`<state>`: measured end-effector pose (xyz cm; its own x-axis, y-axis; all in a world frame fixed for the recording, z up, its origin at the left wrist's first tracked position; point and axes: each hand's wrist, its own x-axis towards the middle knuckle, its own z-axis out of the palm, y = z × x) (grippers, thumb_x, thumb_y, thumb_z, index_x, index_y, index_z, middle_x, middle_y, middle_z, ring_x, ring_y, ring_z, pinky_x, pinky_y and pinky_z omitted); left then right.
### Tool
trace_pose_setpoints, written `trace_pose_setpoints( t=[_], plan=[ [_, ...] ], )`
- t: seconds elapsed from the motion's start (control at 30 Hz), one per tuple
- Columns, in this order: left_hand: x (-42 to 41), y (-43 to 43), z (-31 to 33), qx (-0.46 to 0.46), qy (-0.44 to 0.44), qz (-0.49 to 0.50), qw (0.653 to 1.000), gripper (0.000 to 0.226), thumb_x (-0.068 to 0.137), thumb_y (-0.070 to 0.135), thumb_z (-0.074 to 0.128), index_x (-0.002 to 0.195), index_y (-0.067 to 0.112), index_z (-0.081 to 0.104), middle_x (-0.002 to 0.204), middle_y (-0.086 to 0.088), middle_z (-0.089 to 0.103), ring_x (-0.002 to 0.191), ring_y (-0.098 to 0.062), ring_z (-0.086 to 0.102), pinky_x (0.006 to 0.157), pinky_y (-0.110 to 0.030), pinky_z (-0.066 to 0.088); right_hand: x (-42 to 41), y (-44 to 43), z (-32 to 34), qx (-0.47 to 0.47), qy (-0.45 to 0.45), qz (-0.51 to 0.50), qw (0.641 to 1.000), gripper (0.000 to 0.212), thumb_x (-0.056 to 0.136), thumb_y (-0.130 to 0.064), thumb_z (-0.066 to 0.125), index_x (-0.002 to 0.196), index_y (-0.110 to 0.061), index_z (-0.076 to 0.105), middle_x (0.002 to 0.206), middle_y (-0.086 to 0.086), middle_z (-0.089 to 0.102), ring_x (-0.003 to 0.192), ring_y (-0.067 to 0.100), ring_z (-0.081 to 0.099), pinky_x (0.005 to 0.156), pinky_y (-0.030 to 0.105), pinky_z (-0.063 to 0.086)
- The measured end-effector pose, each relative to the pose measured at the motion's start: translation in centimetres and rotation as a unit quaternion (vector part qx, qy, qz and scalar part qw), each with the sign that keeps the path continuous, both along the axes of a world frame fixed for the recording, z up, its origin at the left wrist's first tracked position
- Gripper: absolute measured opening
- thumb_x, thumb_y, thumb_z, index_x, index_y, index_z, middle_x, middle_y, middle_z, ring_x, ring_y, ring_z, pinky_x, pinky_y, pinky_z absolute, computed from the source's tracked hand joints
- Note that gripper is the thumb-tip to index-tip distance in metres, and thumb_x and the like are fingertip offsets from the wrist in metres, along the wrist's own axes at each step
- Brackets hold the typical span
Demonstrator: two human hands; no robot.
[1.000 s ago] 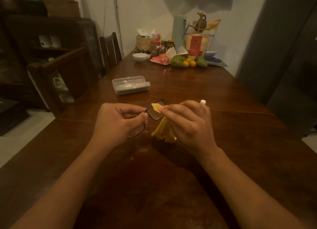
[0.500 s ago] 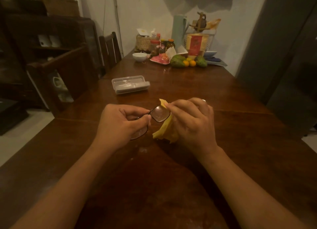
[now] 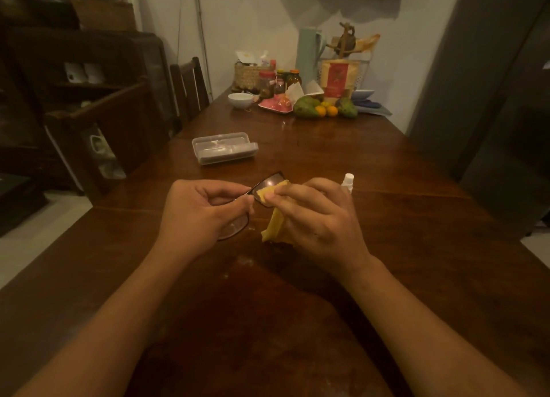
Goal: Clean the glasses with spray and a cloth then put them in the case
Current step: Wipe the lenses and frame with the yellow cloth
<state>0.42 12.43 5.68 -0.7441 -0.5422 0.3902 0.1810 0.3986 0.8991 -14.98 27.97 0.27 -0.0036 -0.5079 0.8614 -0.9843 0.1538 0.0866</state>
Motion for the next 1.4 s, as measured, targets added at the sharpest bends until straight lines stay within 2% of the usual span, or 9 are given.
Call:
trace_pose_setpoints(
  t=[0.1,0.27,0.4,0.53,0.63,0.8,0.97,1.17,1.4],
  plan=[
    [0.2,-0.3,0.0,0.008,0.008,-0.004,1.0,0.02,0.082,0.012,0.079,0.08,0.032,0.081,0.072,0.001,0.078,0.068,-0.013,0.076,0.06,-0.015,0.054,-0.4,0.2,0.0,0.015,0.031,0.009,0.999,0.038,0.096,-0.024,0.066,0.134,-0.026,0.06,0.129,-0.003,0.067,0.111,0.022,0.053,0.08,0.043,0.043],
    [0.1,-0.3,-0.2,0.007,-0.004,0.008,1.0,0.019,0.083,0.013,0.079,0.081,0.031,0.08,0.072,0.0,0.078,0.071,-0.016,0.077,0.067,-0.028,0.058,-1.0,0.5,0.0,-0.015,0.003,-0.014,1.0,0.032,0.096,-0.023,0.066,0.128,-0.024,0.069,0.126,-0.005,0.069,0.112,0.021,0.054,0.082,0.044,0.043],
    [0.2,-0.5,-0.2,0.002,-0.004,0.004,1.0,0.017,0.082,0.015,0.079,0.084,0.032,0.081,0.074,0.001,0.079,0.073,-0.016,0.077,0.068,-0.028,0.058,-0.4,0.0,-0.1,0.008,0.026,0.02,0.999,0.038,0.096,-0.021,0.069,0.133,-0.023,0.063,0.131,-0.004,0.066,0.115,0.022,0.052,0.083,0.044,0.046],
    [0.0,-0.4,-0.2,0.001,-0.011,0.009,1.0,0.018,0.083,0.014,0.078,0.082,0.031,0.081,0.073,0.002,0.078,0.073,-0.016,0.077,0.072,-0.033,0.059,-1.1,0.7,0.1,-0.004,0.021,-0.011,1.0,0.029,0.096,-0.025,0.068,0.125,-0.023,0.071,0.125,-0.005,0.07,0.114,0.022,0.053,0.082,0.042,0.041],
    [0.0,-0.3,-0.2,-0.001,-0.013,0.006,1.0,0.017,0.083,0.013,0.078,0.083,0.03,0.079,0.073,0.001,0.078,0.073,-0.017,0.077,0.071,-0.032,0.06,-1.1,0.6,0.2,-0.018,0.01,-0.023,1.0,0.032,0.093,-0.022,0.071,0.125,-0.023,0.071,0.125,-0.004,0.07,0.114,0.023,0.053,0.083,0.043,0.042],
    [0.1,-0.1,-0.1,0.018,-0.007,-0.005,1.0,0.023,0.081,0.012,0.079,0.083,0.034,0.08,0.074,0.001,0.079,0.071,-0.016,0.077,0.064,-0.02,0.059,-0.6,0.2,0.1,0.015,0.023,0.033,0.999,0.029,0.1,-0.028,0.062,0.127,-0.021,0.07,0.127,-0.001,0.068,0.116,0.023,0.052,0.083,0.046,0.046],
    [-0.1,0.1,-0.2,0.023,-0.005,0.004,1.0,0.022,0.082,0.01,0.079,0.078,0.031,0.081,0.071,-0.002,0.078,0.069,-0.016,0.076,0.067,-0.024,0.061,-1.2,0.8,0.0,-0.009,-0.017,0.015,1.0,0.025,0.091,-0.018,0.076,0.115,-0.02,0.076,0.12,-0.003,0.072,0.111,0.026,0.058,0.079,0.05,0.048],
    [0.1,-0.1,0.0,0.014,-0.006,0.004,1.0,0.018,0.082,0.012,0.078,0.081,0.03,0.08,0.073,0.0,0.078,0.071,-0.015,0.076,0.064,-0.021,0.059,-0.3,0.2,0.1,-0.004,-0.007,0.038,0.999,0.025,0.095,-0.021,0.068,0.119,-0.02,0.073,0.122,-0.004,0.07,0.114,0.022,0.054,0.082,0.045,0.046],
    [0.0,0.4,0.1,0.023,-0.005,0.003,1.0,0.019,0.082,0.008,0.078,0.083,0.027,0.079,0.072,0.0,0.078,0.069,-0.016,0.076,0.065,-0.02,0.06,-0.8,0.5,0.3,-0.023,-0.019,-0.019,0.999,0.029,0.093,-0.016,0.069,0.122,-0.02,0.073,0.122,-0.004,0.071,0.114,0.022,0.054,0.082,0.044,0.045]
  ],
)
